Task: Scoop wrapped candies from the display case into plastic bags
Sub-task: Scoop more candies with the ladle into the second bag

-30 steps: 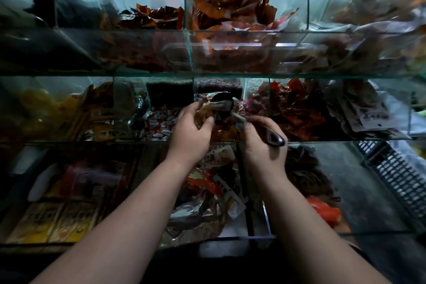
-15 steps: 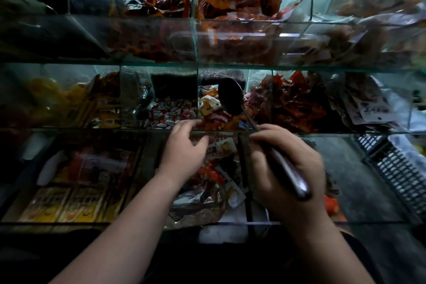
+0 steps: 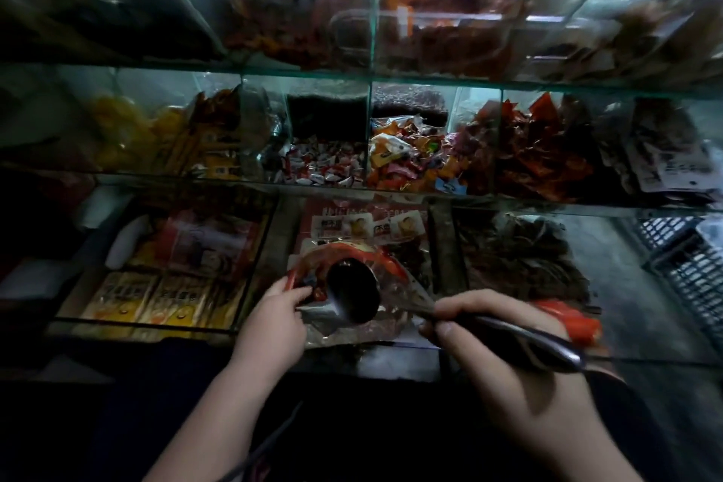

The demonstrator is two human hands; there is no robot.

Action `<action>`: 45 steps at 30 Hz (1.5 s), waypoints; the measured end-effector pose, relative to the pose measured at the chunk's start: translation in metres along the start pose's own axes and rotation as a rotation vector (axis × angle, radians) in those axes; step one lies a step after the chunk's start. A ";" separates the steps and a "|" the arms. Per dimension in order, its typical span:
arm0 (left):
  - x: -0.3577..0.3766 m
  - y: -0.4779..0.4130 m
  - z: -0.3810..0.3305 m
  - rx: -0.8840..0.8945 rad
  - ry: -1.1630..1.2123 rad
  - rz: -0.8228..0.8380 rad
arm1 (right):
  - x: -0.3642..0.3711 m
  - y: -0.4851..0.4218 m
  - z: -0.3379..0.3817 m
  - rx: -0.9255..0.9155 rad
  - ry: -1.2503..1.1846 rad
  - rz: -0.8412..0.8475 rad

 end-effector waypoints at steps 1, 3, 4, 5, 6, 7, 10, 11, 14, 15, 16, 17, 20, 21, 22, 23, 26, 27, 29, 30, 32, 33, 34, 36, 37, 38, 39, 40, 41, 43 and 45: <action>0.003 -0.002 -0.003 0.001 -0.002 0.006 | 0.009 0.003 -0.005 0.015 0.030 -0.009; 0.005 -0.005 -0.009 0.006 -0.006 -0.003 | 0.036 -0.010 -0.023 0.055 0.044 -0.011; 0.006 -0.005 -0.011 0.009 0.006 -0.004 | 0.048 -0.019 -0.034 0.065 0.064 -0.032; 0.008 -0.005 -0.013 0.012 0.020 -0.006 | 0.061 -0.029 -0.047 0.090 0.077 -0.045; 0.009 -0.005 -0.014 0.011 0.038 -0.008 | 0.074 -0.038 -0.058 0.083 0.095 -0.037; 0.010 -0.006 -0.014 0.010 0.062 0.000 | 0.087 -0.046 -0.069 0.070 0.149 -0.006; 0.014 -0.007 -0.011 0.017 0.140 0.038 | 0.120 -0.065 -0.094 0.025 0.345 0.095; 0.016 -0.008 -0.012 0.024 0.148 0.043 | 0.128 -0.069 -0.102 0.021 0.384 0.120; 0.019 -0.008 -0.013 0.029 0.160 0.052 | 0.139 -0.071 -0.112 0.031 0.416 0.146; 0.020 -0.008 -0.014 0.039 0.163 0.054 | 0.139 -0.071 -0.114 0.036 0.388 0.126; 0.019 -0.009 -0.015 0.047 0.167 0.056 | 0.138 -0.071 -0.116 0.077 0.331 0.099; 0.018 -0.010 -0.015 0.049 0.176 0.057 | 0.137 -0.072 -0.121 0.135 0.250 0.073; 0.010 -0.011 -0.012 0.043 0.122 0.014 | 0.146 -0.070 -0.134 0.334 0.035 0.081; 0.006 -0.011 -0.010 0.038 0.086 -0.013 | 0.150 -0.069 -0.136 0.373 -0.024 0.074; 0.003 -0.010 -0.008 0.029 0.082 -0.035 | 0.151 -0.068 -0.137 0.418 -0.084 0.050; 0.001 -0.009 -0.005 0.016 0.097 -0.040 | 0.151 -0.067 -0.141 0.478 -0.165 0.009; -0.003 -0.009 0.003 -0.003 0.121 -0.032 | 0.146 -0.058 -0.148 0.696 -0.405 -0.099; -0.004 -0.010 0.005 -0.010 0.126 -0.019 | 0.144 -0.056 -0.149 0.725 -0.462 -0.119; -0.004 -0.012 0.005 -0.024 0.152 0.004 | 0.133 -0.053 -0.145 0.741 -0.524 -0.154; -0.004 -0.012 0.004 -0.018 0.161 0.009 | 0.127 -0.049 -0.143 0.749 -0.574 -0.175; -0.004 -0.011 -0.003 0.020 0.179 0.013 | 0.116 -0.042 -0.140 0.787 -0.748 -0.227; -0.003 -0.011 -0.006 0.041 0.198 0.015 | 0.109 -0.037 -0.139 0.810 -0.808 -0.250; -0.004 -0.011 -0.008 0.053 0.216 0.011 | 0.102 -0.032 -0.139 0.830 -0.840 -0.265; -0.008 -0.010 -0.011 0.062 0.225 -0.036 | 0.087 -0.024 -0.136 0.848 -0.904 -0.275; -0.011 -0.009 -0.012 0.059 0.195 -0.075 | 0.080 -0.021 -0.133 0.848 -0.936 -0.278; -0.016 -0.007 -0.014 0.050 0.123 -0.127 | 0.072 -0.018 -0.130 0.844 -0.961 -0.284; -0.021 -0.005 -0.017 0.047 0.028 -0.188 | 0.065 -0.016 -0.126 0.837 -0.982 -0.291; -0.025 -0.002 -0.024 0.063 -0.056 -0.248 | 0.058 -0.014 -0.121 0.824 -0.995 -0.296; -0.027 0.001 -0.033 0.104 -0.104 -0.290 | 0.052 -0.012 -0.116 0.809 -0.998 -0.298; -0.022 0.003 -0.054 0.205 -0.161 -0.289 | 0.041 -0.010 -0.105 0.779 -0.995 -0.295; -0.011 -0.002 -0.067 0.259 -0.244 -0.213 | 0.030 -0.008 -0.092 0.752 -0.998 -0.291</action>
Point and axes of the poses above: each hand's wrist, its own y-axis away from the middle knuckle, its own x-axis out of the palm, z = x × y, the point moved 8 cm from there along -y, towards the middle knuckle, and after that the axes turned 1 degree about -z, right-handed, at the moved point
